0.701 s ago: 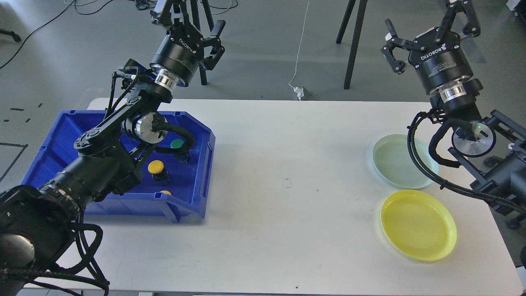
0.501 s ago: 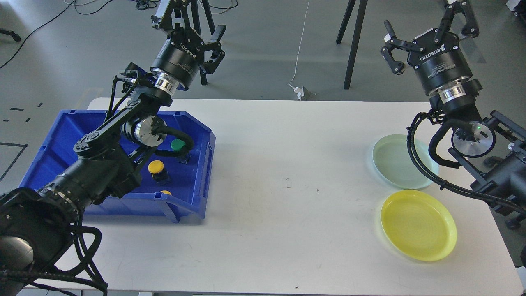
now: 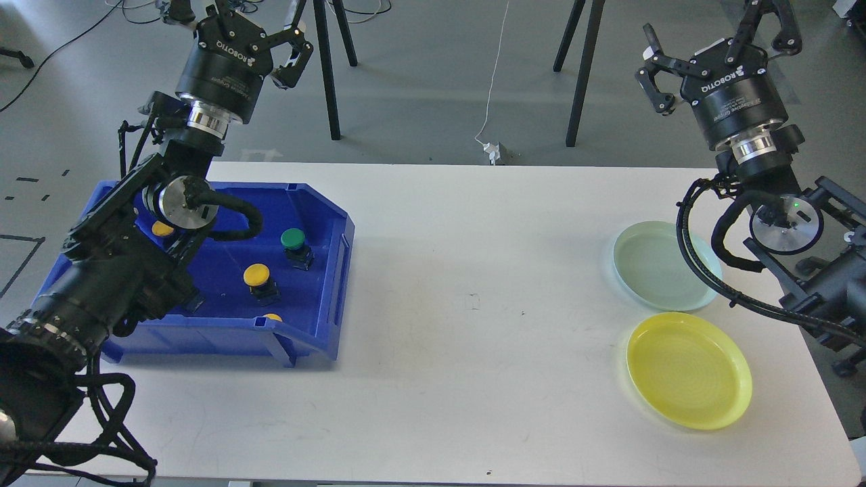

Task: Pass button and place on color plate
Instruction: 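Move the left gripper down into the blue bin toward a yellow-topped button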

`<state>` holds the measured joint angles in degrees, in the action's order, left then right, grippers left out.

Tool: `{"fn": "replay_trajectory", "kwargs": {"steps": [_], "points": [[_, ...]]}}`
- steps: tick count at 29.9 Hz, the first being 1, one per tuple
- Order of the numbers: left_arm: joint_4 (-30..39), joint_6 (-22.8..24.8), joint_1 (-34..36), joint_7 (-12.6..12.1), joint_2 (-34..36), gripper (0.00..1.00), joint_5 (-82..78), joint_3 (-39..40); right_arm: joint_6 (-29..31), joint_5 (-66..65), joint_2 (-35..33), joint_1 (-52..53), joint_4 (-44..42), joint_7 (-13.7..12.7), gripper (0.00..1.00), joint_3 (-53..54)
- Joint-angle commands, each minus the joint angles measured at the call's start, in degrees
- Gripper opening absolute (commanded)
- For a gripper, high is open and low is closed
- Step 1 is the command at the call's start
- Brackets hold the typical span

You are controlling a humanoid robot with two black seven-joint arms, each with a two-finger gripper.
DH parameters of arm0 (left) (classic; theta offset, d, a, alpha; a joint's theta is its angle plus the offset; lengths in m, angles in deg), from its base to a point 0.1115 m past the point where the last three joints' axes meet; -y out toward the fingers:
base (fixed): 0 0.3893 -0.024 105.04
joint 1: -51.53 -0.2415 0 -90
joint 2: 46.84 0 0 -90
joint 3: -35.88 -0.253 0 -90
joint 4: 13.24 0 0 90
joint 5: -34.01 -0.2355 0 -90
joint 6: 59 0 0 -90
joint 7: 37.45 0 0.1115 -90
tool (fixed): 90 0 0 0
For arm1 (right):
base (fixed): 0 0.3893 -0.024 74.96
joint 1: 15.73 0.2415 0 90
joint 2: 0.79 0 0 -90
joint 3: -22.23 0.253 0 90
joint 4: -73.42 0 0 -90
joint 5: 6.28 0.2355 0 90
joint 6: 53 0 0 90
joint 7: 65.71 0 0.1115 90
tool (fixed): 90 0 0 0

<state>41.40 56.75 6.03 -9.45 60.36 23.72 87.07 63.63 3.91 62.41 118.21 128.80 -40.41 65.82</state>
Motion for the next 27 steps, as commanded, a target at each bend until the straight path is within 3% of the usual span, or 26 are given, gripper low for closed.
{"fn": "replay_trajectory", "kwargs": {"steps": [1,3,5,8,11,16,19,24,27], "points": [[11.08,-7.8,-0.91,0.0,5.54,1.0,-4.89,0.05,-0.09,-0.08,-0.01,-0.26,0.08,0.01,1.0,-0.44],[15.56,-12.02,-0.21,0.0,8.96,1.0,-10.95,-1.53,-0.09,-0.08,-0.1,-0.35,0.08,0.01,1.0,-0.53],[17.42,-15.71,2.76,0.0,13.61,1.0,-16.4,-7.91,-0.09,-0.08,-0.19,-0.43,0.08,0.01,1.0,-0.62],[16.99,-19.76,12.06,0.0,21.53,1.0,-25.45,-24.51,-0.18,-0.08,-0.88,-0.52,0.26,0.01,1.0,-0.7],[16.46,-20.83,25.06,0.0,27.95,1.0,-37.83,-44.54,-0.18,-0.17,-2.03,-0.61,0.26,0.01,1.0,-0.62],[15.93,-20.83,44.58,0.0,29.02,1.0,-57.08,-76.45,-0.18,-0.17,-3.26,-2.1,0.26,0.01,1.0,-0.44],[16.46,-21.09,51.28,0.0,25.79,1.0,-64.57,-89.39,-0.18,-0.17,-3.96,-2.45,0.17,-0.08,1.0,-0.44],[14.45,-21.44,51.39,0.0,21.64,1.0,-71.17,-98.64,-0.18,-0.17,-4.75,-3.6,0.17,-0.08,1.0,-0.35],[11.99,-21.62,46.92,0.0,20.32,1.0,-72.5,-101.2,-0.18,-0.17,-4.84,-4.04,-0.09,-0.08,1.0,-0.35]]}}
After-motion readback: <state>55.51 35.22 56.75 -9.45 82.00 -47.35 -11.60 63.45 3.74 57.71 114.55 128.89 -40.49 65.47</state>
